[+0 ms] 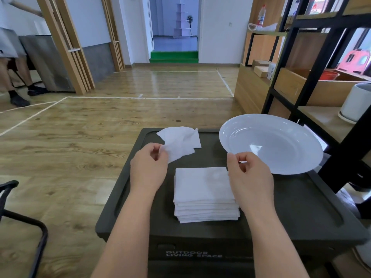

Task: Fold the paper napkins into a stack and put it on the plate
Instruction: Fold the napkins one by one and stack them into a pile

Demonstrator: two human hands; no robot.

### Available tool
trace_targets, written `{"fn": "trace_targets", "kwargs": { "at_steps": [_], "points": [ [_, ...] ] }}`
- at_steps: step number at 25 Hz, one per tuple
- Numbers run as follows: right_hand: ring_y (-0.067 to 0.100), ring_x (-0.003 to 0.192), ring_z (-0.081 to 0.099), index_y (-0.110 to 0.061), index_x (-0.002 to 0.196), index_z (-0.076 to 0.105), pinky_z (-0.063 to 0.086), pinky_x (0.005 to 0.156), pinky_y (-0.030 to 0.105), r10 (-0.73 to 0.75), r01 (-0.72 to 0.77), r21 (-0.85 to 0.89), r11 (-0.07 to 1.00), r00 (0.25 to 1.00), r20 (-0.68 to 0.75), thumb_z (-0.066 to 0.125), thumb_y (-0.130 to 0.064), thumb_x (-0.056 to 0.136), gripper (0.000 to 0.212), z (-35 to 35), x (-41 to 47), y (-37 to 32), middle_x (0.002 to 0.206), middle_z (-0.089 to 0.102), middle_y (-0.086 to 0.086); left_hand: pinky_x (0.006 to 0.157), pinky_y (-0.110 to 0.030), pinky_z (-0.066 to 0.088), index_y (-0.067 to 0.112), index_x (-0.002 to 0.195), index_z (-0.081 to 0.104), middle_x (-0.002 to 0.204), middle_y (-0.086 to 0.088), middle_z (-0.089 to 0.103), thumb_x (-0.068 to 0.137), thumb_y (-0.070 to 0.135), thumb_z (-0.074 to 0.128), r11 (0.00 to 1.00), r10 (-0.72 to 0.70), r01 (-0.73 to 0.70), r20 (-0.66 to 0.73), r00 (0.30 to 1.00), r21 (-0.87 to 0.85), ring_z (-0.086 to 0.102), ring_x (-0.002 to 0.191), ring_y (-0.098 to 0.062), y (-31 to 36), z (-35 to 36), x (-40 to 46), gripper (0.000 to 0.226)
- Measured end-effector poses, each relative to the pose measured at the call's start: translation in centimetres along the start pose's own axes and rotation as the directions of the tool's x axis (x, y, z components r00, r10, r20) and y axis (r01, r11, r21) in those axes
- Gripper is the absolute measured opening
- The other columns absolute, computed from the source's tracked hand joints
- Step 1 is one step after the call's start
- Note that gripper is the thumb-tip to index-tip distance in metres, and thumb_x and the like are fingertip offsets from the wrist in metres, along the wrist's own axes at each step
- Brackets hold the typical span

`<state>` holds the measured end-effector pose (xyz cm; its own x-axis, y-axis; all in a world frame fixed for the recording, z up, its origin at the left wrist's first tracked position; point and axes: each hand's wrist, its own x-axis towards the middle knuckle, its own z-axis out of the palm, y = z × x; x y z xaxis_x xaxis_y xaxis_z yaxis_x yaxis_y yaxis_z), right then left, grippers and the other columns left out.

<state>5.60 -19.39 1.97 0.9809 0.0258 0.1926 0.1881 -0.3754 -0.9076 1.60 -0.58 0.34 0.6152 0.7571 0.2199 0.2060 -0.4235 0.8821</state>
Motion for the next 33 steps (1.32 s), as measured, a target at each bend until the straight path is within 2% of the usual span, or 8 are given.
{"fn": "trace_targets", "kwargs": {
  "at_steps": [3,6,12,16,20,23,27,33],
  "points": [
    [-0.006,0.082,0.059,-0.044,0.085,0.056,0.039,0.062,0.014,-0.01,-0.009,0.113,0.994,0.985,0.17,0.057,-0.046,0.085,0.002,-0.8,0.0,-0.6,0.086,0.064,-0.021,0.066,-0.026,0.053,0.023,0.084,0.074,0.088,0.001,0.074,0.09,0.02,0.056,0.767,-0.142,0.377,0.436,0.889,-0.52,0.068,0.083,-0.013,2.6,-2.2,-2.8,0.019],
    [0.0,0.085,0.067,-0.044,0.093,0.061,0.047,0.069,0.02,0.021,-0.133,0.326,0.936,0.946,0.324,0.056,-0.061,0.073,0.027,-1.6,0.2,-1.2,0.088,0.071,-0.018,0.054,-0.018,0.052,0.012,0.097,0.07,0.079,0.0,0.074,0.093,0.015,0.053,0.718,-0.041,0.45,0.612,0.789,-0.532,0.072,0.075,-0.012,4.3,-3.0,-4.3,0.017],
    [0.017,0.083,0.072,-0.026,0.095,0.075,0.055,0.062,0.025,0.015,-0.349,0.604,0.716,0.873,0.487,0.054,-0.068,0.072,0.052,-2.8,-0.1,-2.0,0.094,0.075,0.006,0.058,-0.02,0.048,0.022,0.082,0.069,0.067,0.011,0.069,0.095,0.02,0.052,0.874,-0.049,0.316,0.58,0.813,-0.369,0.071,0.078,-0.013,4.9,-3.3,-4.4,0.021],
    [0.012,0.087,0.07,-0.03,0.086,0.074,0.057,0.078,0.033,-0.003,-0.194,0.398,0.897,0.897,0.443,0.061,-0.019,0.09,0.017,-2.0,-0.3,-1.4,0.091,0.075,-0.006,0.066,-0.022,0.049,0.027,0.094,0.072,0.086,0.009,0.076,0.078,0.058,0.059,0.932,-0.034,0.272,0.688,0.725,-0.24,0.072,0.079,-0.007,4.8,-3.2,-4.7,0.037],
    [0.017,0.093,0.07,-0.025,0.098,0.071,0.053,0.089,0.043,-0.048,-0.134,0.349,0.927,0.883,0.467,0.06,-0.002,0.086,0.028,-1.5,-0.6,-1.3,0.096,0.075,-0.004,0.062,-0.023,0.047,0.022,0.085,0.073,0.077,0.012,0.075,0.09,0.036,0.06,0.931,-0.105,0.258,0.49,0.865,-0.257,0.069,0.064,-0.001,4.3,-2.2,-4.6,0.02],
    [0.012,0.088,0.071,-0.031,0.089,0.073,0.055,0.081,0.035,-0.049,-0.143,0.37,0.918,0.885,0.463,0.062,-0.008,0.087,0.026,-1.5,-0.5,-1.0,0.093,0.075,-0.007,0.058,-0.025,0.038,0.005,0.082,0.068,0.063,0.004,0.067,0.092,0.034,0.057,0.951,-0.113,0.215,0.398,0.91,-0.221,0.055,0.049,-0.004,3.7,-2.1,-4.1,0.032],
    [-0.002,0.073,0.065,-0.04,0.07,0.072,0.049,0.059,0.018,0.093,-0.181,0.203,0.962,0.92,0.38,0.052,-0.025,0.095,0.036,-1.0,-0.3,-0.3,0.076,0.071,-0.022,0.069,-0.037,0.045,0.003,0.09,0.066,0.092,-0.018,0.069,0.092,0.034,0.055,0.993,-0.078,0.105,0.378,0.922,-0.049,0.063,0.082,-0.037,2.6,-1.6,-4.0,0.033],
    [-0.005,0.079,0.053,-0.038,0.085,0.057,0.035,0.062,0.011,-0.02,0.033,-0.05,0.998,0.971,0.238,0.051,-0.019,0.094,0.022,0.0,0.3,0.8,0.081,0.058,-0.025,0.054,-0.028,0.033,0.0,0.089,0.06,0.074,-0.011,0.056,0.092,0.039,0.052,0.957,-0.077,-0.033,0.363,0.929,0.288,0.046,0.062,-0.018,1.6,-0.7,-3.9,0.039]
  ]
}}
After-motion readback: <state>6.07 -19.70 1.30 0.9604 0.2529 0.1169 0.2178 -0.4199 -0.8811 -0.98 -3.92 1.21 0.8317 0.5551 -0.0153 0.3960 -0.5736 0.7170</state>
